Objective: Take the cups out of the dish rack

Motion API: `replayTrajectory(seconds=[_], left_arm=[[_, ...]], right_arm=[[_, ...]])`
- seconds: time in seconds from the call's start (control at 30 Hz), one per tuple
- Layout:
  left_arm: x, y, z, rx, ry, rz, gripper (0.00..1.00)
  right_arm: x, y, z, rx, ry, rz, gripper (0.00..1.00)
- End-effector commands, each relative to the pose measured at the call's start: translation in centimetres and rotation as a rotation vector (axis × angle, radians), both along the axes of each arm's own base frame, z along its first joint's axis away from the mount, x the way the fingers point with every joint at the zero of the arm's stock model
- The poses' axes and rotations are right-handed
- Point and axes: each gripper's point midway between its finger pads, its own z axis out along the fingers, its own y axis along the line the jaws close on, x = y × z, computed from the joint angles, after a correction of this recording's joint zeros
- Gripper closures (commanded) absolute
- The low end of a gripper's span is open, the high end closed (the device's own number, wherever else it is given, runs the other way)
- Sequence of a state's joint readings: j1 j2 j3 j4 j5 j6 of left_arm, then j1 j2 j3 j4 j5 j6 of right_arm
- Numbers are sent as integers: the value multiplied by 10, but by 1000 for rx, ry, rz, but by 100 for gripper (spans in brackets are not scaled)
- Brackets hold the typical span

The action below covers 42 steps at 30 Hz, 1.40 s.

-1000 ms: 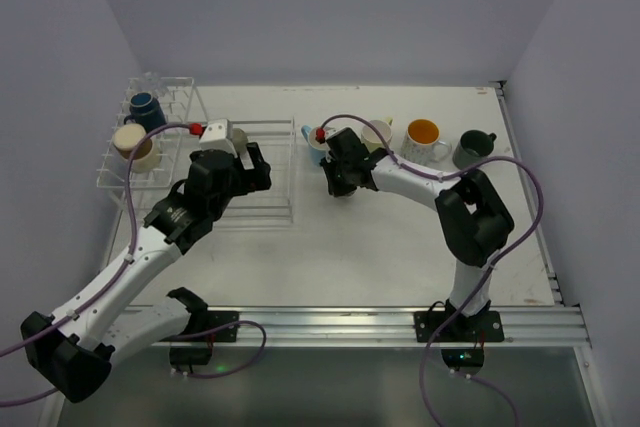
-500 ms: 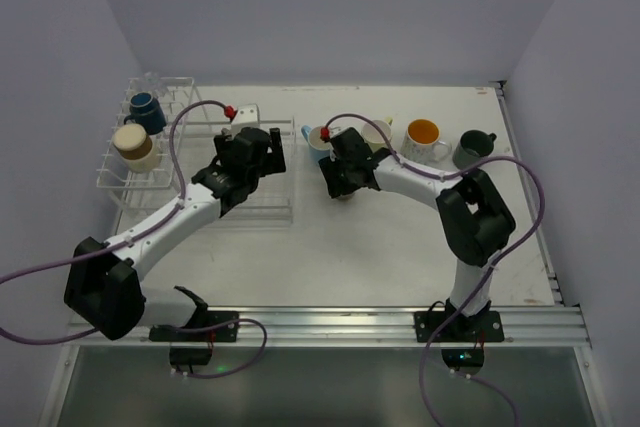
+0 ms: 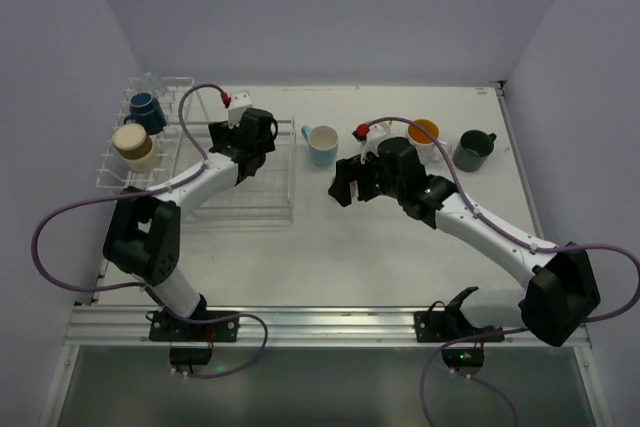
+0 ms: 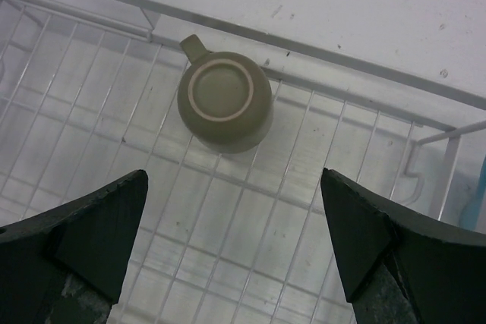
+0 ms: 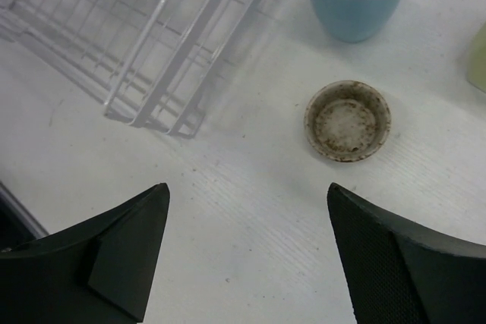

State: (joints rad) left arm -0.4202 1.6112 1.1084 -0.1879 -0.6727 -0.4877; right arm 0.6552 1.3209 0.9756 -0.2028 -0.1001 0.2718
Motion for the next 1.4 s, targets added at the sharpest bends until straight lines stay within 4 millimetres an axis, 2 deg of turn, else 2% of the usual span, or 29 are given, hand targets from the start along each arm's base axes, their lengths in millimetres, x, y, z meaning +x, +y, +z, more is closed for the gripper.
replayTrajectory(seconds=[0.0, 0.13, 0.4, 0.5, 0.63, 0.77, 0.9, 1.0, 1.03, 1.1, 1.13, 1.17, 1.2, 1.23, 1.27, 1.3, 1.33, 1.37], left_arm=[[29, 7, 20, 15, -110, 95, 0], [48, 17, -3, 30, -70, 112, 0], [62, 28, -19, 43, -64, 121, 0], [75, 28, -16, 32, -98, 102, 4], [82, 31, -24, 15, -92, 90, 17], [84, 36, -30, 8, -84, 92, 25], [83, 36, -30, -4, -82, 86, 46], [78, 28, -19, -57, -101, 50, 57], [76, 24, -5, -93, -129, 37, 58], [70, 10, 5, -162, -141, -23, 61], [60, 7, 15, -203, -168, -33, 62], [55, 1, 18, -230, -176, -53, 62], [43, -14, 28, -292, -194, -110, 63], [31, -18, 36, -335, -214, -124, 64], [23, -23, 40, -367, -220, -144, 64], [13, -31, 67, -436, -284, -177, 66], [0, -34, 57, -457, -272, -194, 67], [-8, -41, 65, -490, -291, -222, 67]], right_arm=[[-17, 13, 19, 118, -14, 85, 11], [-31, 15, 28, 177, -29, 127, 9], [-46, 16, 37, 224, -49, 182, 11], [-52, 20, 39, 244, -37, 216, 11], [-60, 22, 47, 272, -37, 244, 12], [-64, 19, 60, 291, -66, 249, 12], [-69, 17, 71, 314, -80, 253, 13], [-69, 17, 80, 345, -90, 242, 13], [-69, 17, 82, 358, -88, 233, 13], [-67, 20, 94, 425, -88, 209, 13], [-69, 22, 90, 444, -74, 202, 13], [-68, 26, 101, 504, -83, 188, 13], [-67, 29, 102, 556, -75, 163, 13], [-68, 30, 98, 574, -58, 153, 13], [-67, 33, 104, 621, -53, 140, 14], [-68, 35, 103, 639, -44, 134, 14], [-67, 36, 99, 656, -26, 112, 15], [-67, 38, 103, 672, -34, 116, 15]])
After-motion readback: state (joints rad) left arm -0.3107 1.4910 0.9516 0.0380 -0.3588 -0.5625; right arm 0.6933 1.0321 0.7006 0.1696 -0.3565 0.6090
